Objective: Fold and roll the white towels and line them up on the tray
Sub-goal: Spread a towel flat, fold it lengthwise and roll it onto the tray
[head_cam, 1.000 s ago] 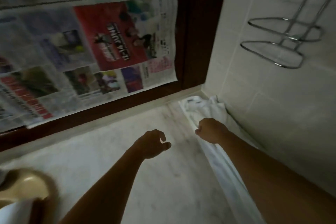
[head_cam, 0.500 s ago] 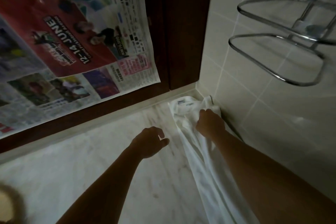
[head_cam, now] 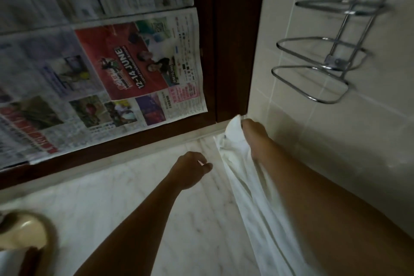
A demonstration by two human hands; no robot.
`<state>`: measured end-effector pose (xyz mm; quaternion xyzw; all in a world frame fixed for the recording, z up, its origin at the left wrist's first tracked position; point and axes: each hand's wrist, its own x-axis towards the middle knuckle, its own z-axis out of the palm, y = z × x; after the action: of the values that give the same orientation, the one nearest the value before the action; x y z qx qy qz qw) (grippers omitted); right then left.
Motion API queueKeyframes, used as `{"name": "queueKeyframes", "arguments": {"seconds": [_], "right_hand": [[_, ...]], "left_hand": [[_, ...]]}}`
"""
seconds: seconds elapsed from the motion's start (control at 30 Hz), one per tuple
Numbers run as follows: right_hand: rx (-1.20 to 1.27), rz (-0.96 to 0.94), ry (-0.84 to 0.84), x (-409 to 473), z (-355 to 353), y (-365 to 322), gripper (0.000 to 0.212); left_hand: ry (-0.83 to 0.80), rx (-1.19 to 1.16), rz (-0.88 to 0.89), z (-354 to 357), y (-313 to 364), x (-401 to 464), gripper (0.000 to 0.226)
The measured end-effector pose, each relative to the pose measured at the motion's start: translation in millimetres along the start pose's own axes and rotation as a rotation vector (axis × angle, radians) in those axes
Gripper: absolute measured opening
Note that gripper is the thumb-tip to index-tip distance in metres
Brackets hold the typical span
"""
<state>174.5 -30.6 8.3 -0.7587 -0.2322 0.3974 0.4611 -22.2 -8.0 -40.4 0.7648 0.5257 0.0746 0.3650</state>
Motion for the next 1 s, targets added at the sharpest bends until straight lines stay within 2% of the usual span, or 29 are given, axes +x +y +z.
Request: {"name": "queueKeyframes", "arguments": {"seconds": [0.07,0.13,0.17,0.23,0.33,0.4,0.53,0.63,0.77,0.83,0.9,1.0], "right_hand": [[0.143,-0.019,-0.147,-34,5,-15,0.065],[0.129,-0.113,-0.309,-74,11,-25,0.09],[0.116,-0.152,-0.386,-97,14,-31,0.094],[0.088,-0.224,-0.51,-139,20,-39,0.086],[-0.028,-0.323,-0.564,-194,30,-42,0.08],[-0.123,-0.379,-0.582,-234,34,-44,0.062],[-0.174,-0.501,-0.499,-299,43,-51,0.053],[-0.155,-0.607,-0.467,-334,46,-55,0.054],[-0.155,-0.632,-0.322,-355,32,-54,0.056],[-0.165,-0.61,-0.288,-359,23,-49,0.046],[-0.188,-0.592,-0.298,-360,12,-43,0.034],[-0.285,-0.542,-0.355,-358,-10,-25,0.035]], "left_hand": [[0.027,-0.105,-0.022,-7,1,-27,0.043],[0.105,-0.163,-0.024,-17,-1,-60,0.056],[0.152,-0.183,-0.027,-22,-3,-77,0.064],[0.232,-0.207,-0.041,-33,-11,-112,0.081],[0.287,-0.152,-0.062,-56,-27,-166,0.097],[0.229,-0.189,-0.076,-67,-35,-203,0.092],[0.004,-0.458,-0.121,-77,-38,-277,0.057],[-0.023,-0.548,-0.128,-79,-49,-324,0.047],[0.016,-0.529,-0.119,-90,-67,-374,0.033],[0.083,-0.534,-0.117,-98,-72,-393,0.031],[0.199,-0.551,-0.084,-106,-75,-407,0.027],[0.349,-0.495,-0.018,-118,-80,-424,0.023]]}}
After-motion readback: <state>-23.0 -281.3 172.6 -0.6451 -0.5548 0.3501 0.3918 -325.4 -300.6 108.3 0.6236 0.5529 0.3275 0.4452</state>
